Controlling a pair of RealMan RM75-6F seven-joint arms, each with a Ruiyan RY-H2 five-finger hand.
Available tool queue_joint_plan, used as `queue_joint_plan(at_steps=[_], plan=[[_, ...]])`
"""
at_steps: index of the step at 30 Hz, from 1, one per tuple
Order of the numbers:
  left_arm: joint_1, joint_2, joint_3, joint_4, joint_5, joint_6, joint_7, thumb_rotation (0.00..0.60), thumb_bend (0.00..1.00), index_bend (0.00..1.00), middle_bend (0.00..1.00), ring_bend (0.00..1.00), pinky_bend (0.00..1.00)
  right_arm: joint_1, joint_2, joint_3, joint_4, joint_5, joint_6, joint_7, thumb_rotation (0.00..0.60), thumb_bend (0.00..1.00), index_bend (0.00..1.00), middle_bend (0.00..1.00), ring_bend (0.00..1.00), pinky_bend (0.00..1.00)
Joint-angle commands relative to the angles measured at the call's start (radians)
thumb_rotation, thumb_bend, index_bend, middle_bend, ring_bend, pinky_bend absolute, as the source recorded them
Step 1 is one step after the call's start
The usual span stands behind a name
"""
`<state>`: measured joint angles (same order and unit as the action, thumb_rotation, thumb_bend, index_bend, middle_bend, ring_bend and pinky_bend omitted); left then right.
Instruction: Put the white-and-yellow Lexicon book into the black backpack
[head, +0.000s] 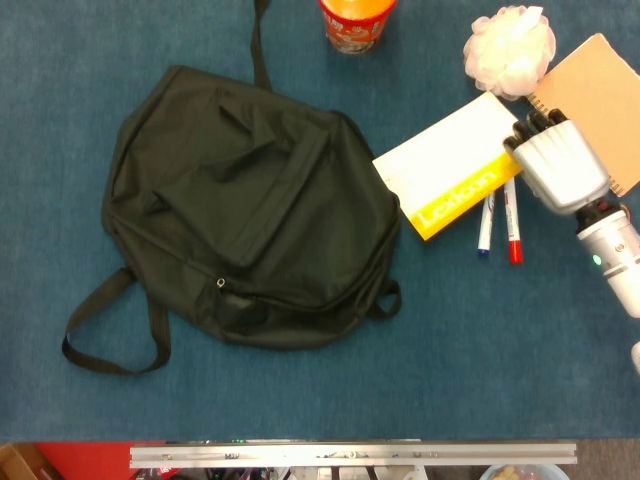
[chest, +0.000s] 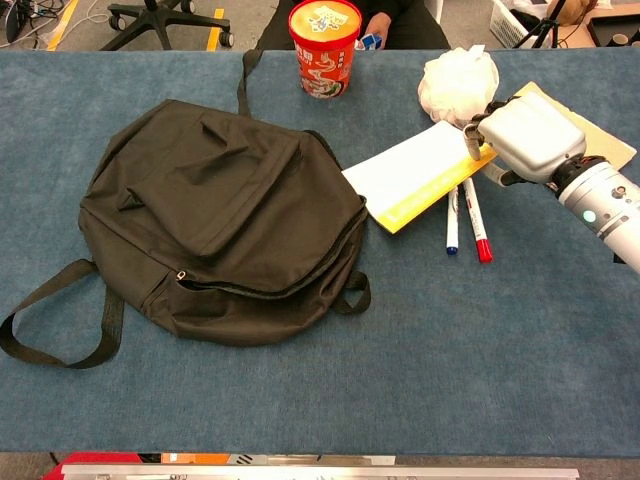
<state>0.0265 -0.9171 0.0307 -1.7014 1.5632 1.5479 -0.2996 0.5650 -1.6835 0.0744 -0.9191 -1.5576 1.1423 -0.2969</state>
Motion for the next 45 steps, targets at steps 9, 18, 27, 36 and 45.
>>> queue_joint_plan(at_steps=[9, 18, 27, 36, 45], plan=[[0.0, 0.005, -0.002, 0.004, -0.002, 0.003, -0.028, 0.6, 0.19, 0.3, 0.21, 0.16, 0.18, 0.011, -0.03, 0.008, 0.046, 0.001, 0.032, 0.001, 0.6, 0.52, 0.69, 0.59, 0.48, 0.61], [0.004, 0.008, -0.004, 0.01, -0.003, 0.009, -0.041, 0.6, 0.18, 0.3, 0.21, 0.16, 0.18, 0.016, -0.026, 0.006, 0.041, -0.016, 0.072, 0.028, 0.6, 0.65, 0.72, 0.62, 0.52, 0.67], [-0.044, 0.02, -0.005, 0.028, 0.028, -0.048, -0.019, 0.6, 0.18, 0.3, 0.21, 0.16, 0.18, -0.028, 0.005, 0.006, 0.079, -0.087, 0.303, 0.115, 0.6, 0.66, 0.74, 0.64, 0.54, 0.68], [-0.162, 0.042, 0.002, 0.032, 0.131, -0.173, 0.021, 0.6, 0.18, 0.3, 0.21, 0.16, 0.18, -0.067, 0.105, 0.037, -0.042, -0.096, 0.432, 0.126, 0.6, 0.66, 0.74, 0.64, 0.54, 0.69], [-0.282, 0.043, 0.04, 0.013, 0.282, -0.293, 0.076, 0.6, 0.19, 0.3, 0.21, 0.16, 0.18, -0.112, 0.253, 0.078, -0.263, -0.081, 0.501, 0.066, 0.6, 0.66, 0.74, 0.64, 0.55, 0.69]])
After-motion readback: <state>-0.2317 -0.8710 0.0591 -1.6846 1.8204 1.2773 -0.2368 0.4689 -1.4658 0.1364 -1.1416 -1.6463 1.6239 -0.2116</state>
